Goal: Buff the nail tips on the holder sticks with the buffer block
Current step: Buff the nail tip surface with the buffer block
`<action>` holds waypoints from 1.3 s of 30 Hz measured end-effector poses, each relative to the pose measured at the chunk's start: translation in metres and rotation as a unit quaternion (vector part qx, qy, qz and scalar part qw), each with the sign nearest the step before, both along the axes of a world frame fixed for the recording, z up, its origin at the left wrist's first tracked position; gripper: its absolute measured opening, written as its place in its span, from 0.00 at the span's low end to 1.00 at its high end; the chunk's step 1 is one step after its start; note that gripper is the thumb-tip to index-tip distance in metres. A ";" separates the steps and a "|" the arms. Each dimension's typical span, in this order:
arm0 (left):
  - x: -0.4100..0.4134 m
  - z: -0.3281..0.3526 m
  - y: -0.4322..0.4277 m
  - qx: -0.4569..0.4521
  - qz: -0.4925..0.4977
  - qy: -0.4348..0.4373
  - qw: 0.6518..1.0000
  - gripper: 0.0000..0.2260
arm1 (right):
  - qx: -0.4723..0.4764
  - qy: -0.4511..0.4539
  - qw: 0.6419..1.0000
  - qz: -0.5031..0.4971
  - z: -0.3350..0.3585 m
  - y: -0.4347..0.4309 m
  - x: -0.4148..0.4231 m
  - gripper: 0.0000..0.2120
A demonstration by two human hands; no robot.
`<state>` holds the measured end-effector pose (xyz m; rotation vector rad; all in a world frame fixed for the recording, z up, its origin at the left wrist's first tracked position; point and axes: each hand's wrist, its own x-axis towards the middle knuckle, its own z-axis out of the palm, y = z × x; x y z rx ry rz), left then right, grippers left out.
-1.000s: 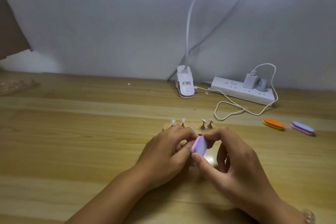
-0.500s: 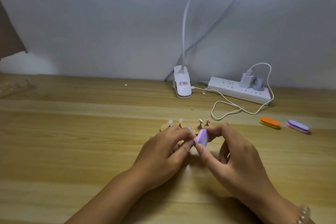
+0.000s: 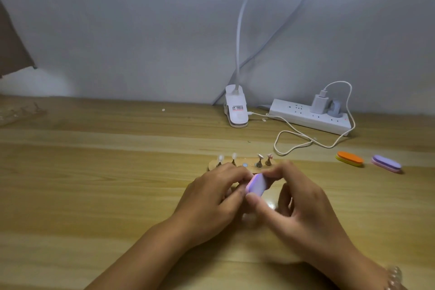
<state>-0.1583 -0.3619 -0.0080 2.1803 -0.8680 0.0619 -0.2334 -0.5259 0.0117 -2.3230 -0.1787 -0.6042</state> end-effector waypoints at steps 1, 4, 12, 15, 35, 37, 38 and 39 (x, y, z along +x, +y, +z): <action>0.000 -0.001 0.000 -0.008 0.001 -0.002 1.000 0.10 | 0.020 0.001 1.000 -0.016 -0.001 -0.003 0.002 0.15; 0.000 -0.001 -0.001 -0.014 0.002 -0.005 1.000 0.09 | 0.005 -0.012 0.999 -0.032 -0.002 -0.005 0.003 0.14; 0.000 -0.002 -0.001 -0.019 -0.001 -0.011 1.000 0.07 | 0.031 -0.005 0.999 -0.042 -0.002 -0.008 0.005 0.12; 0.001 -0.002 0.000 -0.009 -0.002 -0.009 1.000 0.12 | -0.020 -0.021 1.000 -0.011 -0.003 -0.001 0.000 0.14; 0.000 0.000 0.000 0.014 0.013 -0.007 1.000 0.11 | -0.050 -0.032 0.998 -0.019 -0.005 -0.001 0.003 0.15; 0.000 0.000 0.000 0.028 0.013 -0.007 0.999 0.14 | -0.053 -0.029 0.998 0.003 -0.005 0.000 0.002 0.15; 0.000 0.000 0.000 0.023 0.014 -0.008 1.000 0.12 | -0.040 -0.022 0.999 -0.006 -0.005 -0.001 0.002 0.15; -0.001 -0.001 0.000 0.012 0.015 -0.010 1.000 0.10 | -0.020 -0.018 0.999 -0.025 -0.005 -0.004 0.004 0.14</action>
